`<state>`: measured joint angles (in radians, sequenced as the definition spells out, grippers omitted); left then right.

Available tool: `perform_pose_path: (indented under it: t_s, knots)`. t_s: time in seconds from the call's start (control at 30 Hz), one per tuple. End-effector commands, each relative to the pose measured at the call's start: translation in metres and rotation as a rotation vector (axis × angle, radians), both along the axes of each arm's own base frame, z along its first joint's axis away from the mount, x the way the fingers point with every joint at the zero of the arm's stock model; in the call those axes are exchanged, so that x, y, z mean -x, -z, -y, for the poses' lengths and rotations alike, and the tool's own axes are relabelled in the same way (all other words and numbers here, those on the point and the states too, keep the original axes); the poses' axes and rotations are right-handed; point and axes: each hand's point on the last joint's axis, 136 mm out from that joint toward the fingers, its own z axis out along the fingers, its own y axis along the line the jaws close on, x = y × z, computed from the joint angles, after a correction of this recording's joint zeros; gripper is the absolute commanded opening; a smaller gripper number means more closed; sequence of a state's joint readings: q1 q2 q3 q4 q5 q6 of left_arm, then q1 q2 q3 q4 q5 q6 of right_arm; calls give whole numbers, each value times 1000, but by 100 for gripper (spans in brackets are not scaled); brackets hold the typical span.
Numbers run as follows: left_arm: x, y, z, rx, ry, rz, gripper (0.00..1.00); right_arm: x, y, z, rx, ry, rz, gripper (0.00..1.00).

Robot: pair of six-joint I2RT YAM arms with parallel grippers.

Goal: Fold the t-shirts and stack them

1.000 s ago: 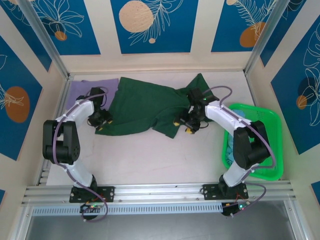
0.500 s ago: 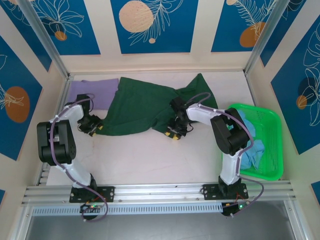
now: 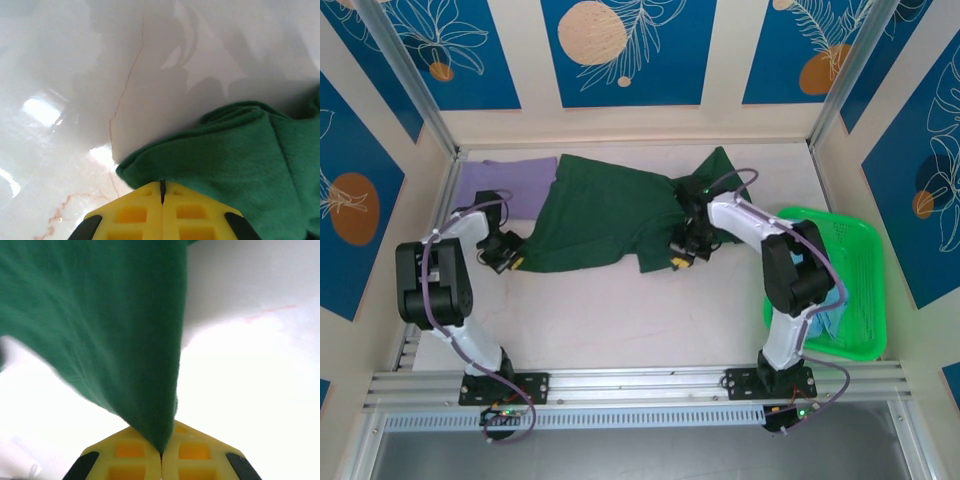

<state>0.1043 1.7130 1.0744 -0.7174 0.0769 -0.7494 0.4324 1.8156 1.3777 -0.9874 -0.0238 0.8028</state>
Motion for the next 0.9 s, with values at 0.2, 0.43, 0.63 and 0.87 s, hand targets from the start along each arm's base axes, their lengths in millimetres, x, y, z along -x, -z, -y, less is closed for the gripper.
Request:
perform_pose_path:
  t_s: [0.2, 0.43, 0.63, 0.87]
  knots:
    - [40, -61, 0, -56, 34, 70, 0, 108, -105, 65, 223, -256, -269, 2]
    - [70, -37, 7, -26, 63, 37, 3, 219, -80, 39, 168, -320, -546, 4]
    - [66, -25, 13, 13, 112, -16, 23, 265, -61, 43, 198, -346, -662, 12]
    - [40, -42, 14, -15, 166, 14, 44, 207, -73, 32, 98, -213, -508, 63]
